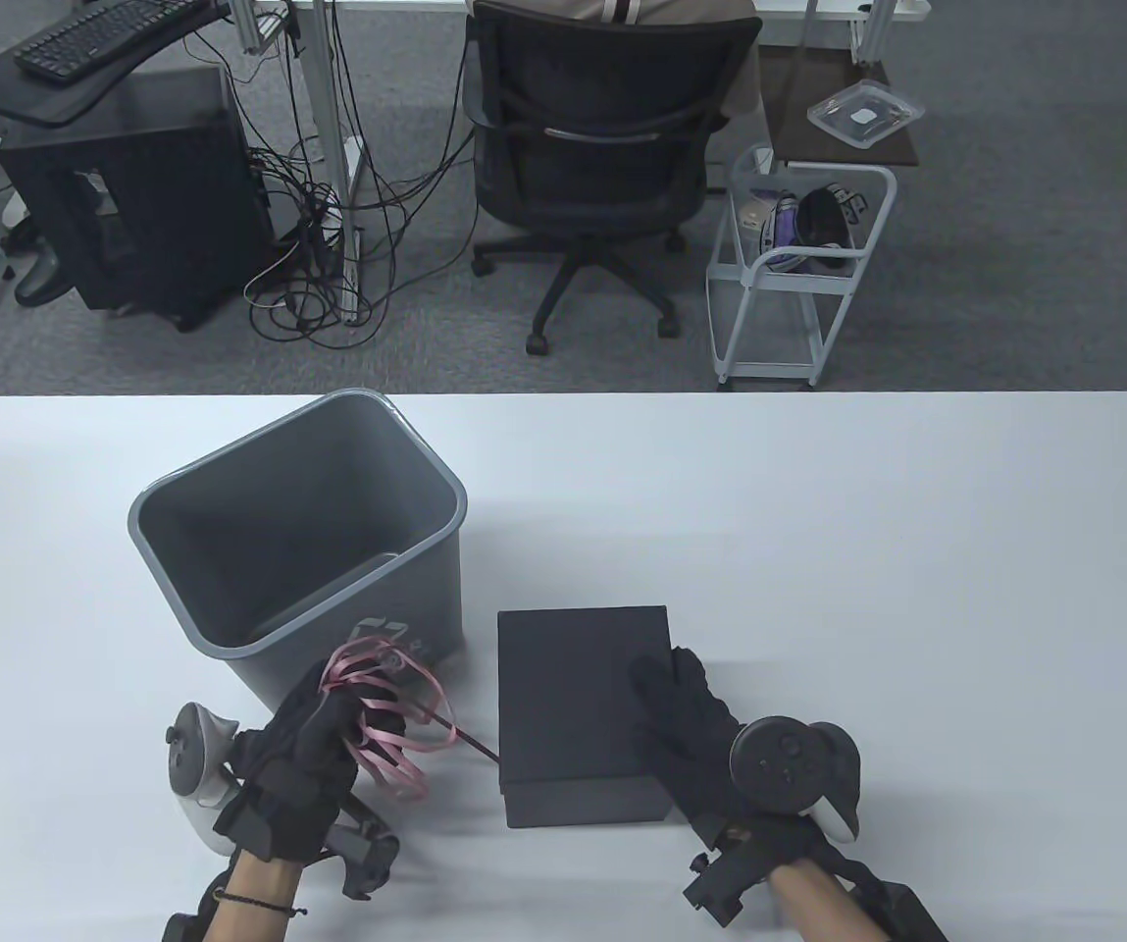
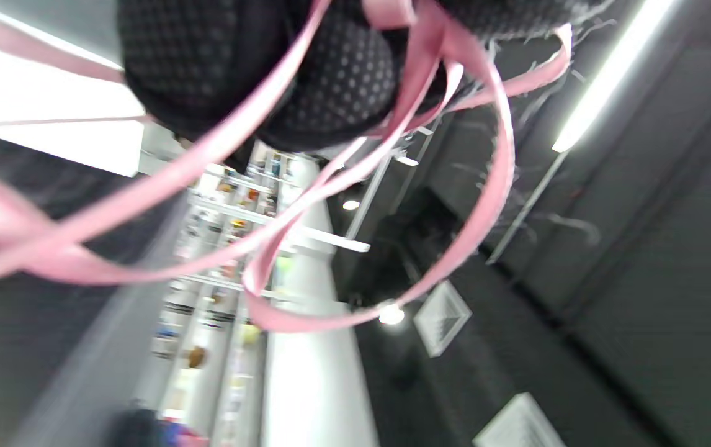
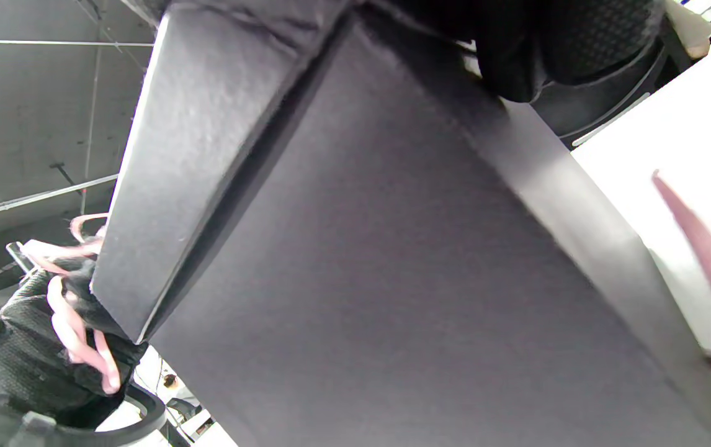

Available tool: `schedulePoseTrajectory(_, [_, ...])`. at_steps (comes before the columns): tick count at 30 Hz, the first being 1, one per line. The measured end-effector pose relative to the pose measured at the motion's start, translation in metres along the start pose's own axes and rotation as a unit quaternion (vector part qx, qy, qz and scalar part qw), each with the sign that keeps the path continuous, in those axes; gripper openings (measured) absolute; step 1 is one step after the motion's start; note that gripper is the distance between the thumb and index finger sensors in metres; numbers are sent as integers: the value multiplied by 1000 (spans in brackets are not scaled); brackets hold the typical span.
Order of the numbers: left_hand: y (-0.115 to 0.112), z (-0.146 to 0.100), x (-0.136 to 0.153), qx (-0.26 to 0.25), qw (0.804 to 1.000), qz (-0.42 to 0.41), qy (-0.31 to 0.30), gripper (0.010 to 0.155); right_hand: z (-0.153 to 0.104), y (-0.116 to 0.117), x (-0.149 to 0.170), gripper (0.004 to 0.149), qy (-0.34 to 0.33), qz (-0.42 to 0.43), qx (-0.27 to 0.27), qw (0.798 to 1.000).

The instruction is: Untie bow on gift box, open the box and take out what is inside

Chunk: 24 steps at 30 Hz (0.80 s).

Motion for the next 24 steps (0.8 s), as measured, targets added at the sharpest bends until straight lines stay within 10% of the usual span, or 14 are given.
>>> schedulePoseTrajectory(3, [-1, 2, -13, -2, 997, -63, -48, 38, 0, 0, 0, 62, -1, 1, -3, 1000])
schedulePoseTrajectory(11, [-9, -1, -3, 12, 968, 251, -14, 40, 1, 1, 0, 63, -1, 5, -6, 1000])
schedulePoseTrajectory(16, [-35, 0, 40, 181, 831, 524, 48, 42, 2, 2, 0, 62, -1, 6, -5, 1000])
schedulePoseTrajectory(24, [-71, -16, 99, 387, 612, 685, 79, 45, 2, 2, 0, 62, -1, 7, -6, 1000])
Point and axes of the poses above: the tracker on the back of each hand, its own x axis roughly to the little-finger side, its own z axis roughly from the wrist to the fingertips, y = z × x, the point moved 4 cm from there along z, roughly from the wrist to the fingertips, and after that the axes turned 10 degrees about -y, right-handed, at the moved point
